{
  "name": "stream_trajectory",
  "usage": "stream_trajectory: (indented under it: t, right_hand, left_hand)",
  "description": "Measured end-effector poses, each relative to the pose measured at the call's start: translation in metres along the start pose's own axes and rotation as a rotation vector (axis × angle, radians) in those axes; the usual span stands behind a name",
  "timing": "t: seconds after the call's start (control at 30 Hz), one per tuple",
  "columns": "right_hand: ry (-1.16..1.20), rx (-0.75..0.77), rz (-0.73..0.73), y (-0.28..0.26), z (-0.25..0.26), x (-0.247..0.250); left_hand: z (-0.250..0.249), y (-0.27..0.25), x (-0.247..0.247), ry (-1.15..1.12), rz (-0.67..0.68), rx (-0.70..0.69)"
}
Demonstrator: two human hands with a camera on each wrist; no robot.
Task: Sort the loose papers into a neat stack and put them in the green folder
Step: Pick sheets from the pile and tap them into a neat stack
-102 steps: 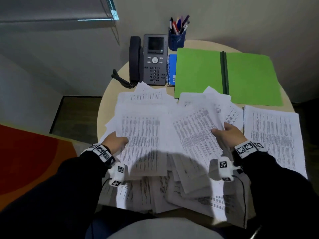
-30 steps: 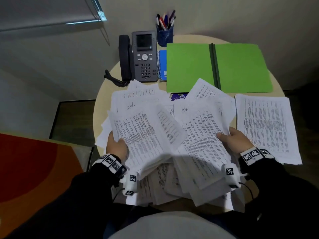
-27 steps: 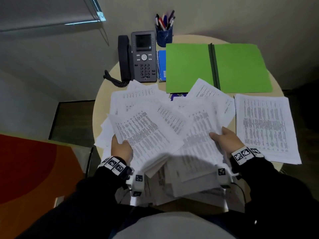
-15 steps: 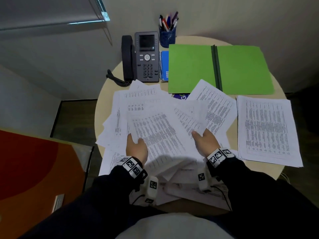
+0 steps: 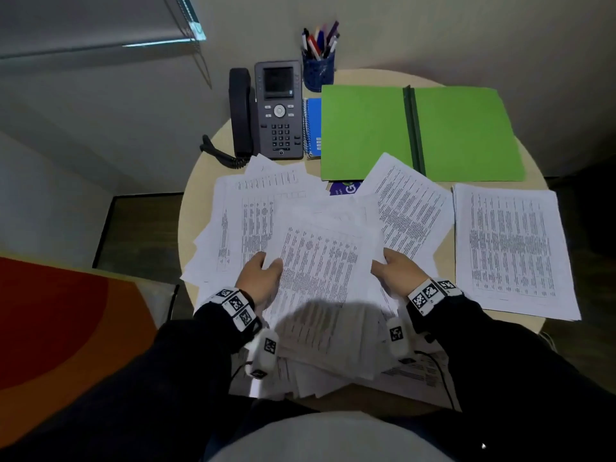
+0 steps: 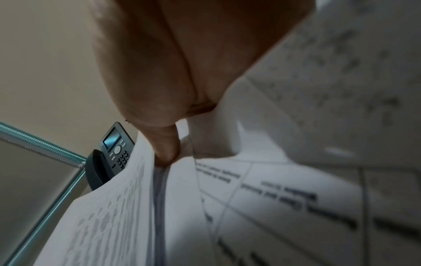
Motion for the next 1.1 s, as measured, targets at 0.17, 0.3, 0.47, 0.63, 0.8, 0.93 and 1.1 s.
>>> stream_trajectory:
  t: [0.17, 0.3, 0.47, 0.63, 0.8, 0.93, 1.1]
  right_hand:
    - [0.221, -0.208, 0.018, 0.003, -0.010, -0.014]
    - [0.124, 0.022, 0.038, 0.000, -0.009, -0.015]
    - [0.007, -0.014, -0.133, -0.005, -0.016, 0.006]
    - [0.009, -0.078, -0.227, -0.012, -0.032, 0.035]
    - [0.048, -0.099, -0.265, -0.016, -0.042, 0.052]
    - [0.078, -0.101, -0.284, -0.016, -0.045, 0.054]
    - [0.129, -0.086, -0.309, -0.022, -0.041, 0.060]
  left_hand:
    - [-0.001, 0.002, -0.031, -0.086, -0.050, 0.090]
    - [-0.005, 0.008, -0.038, 0.047, -0.028, 0.041]
    - [-0.018, 0.011, -0.031, 0.129, -0.129, -0.033]
    - [-0.022, 0.024, -0.014, 0.351, -0.273, 0.030]
    - [-0.027, 0.037, -0.017, 0.253, -0.171, 0.079]
    - [-0.028, 0.038, -0.022, 0.209, -0.079, 0.067]
    - [-0.018, 0.036, -0.006, -0.182, -0.112, 0.069]
Point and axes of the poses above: each hand's wrist, its own y-axis towards the middle knuckle, its own x-axis out of the back of the hand, z = x × y, the point moved 4 cm from there along y, towards the middle knuckle, and after that the axes turned 8 degrees about z, right-handed, at the moved point
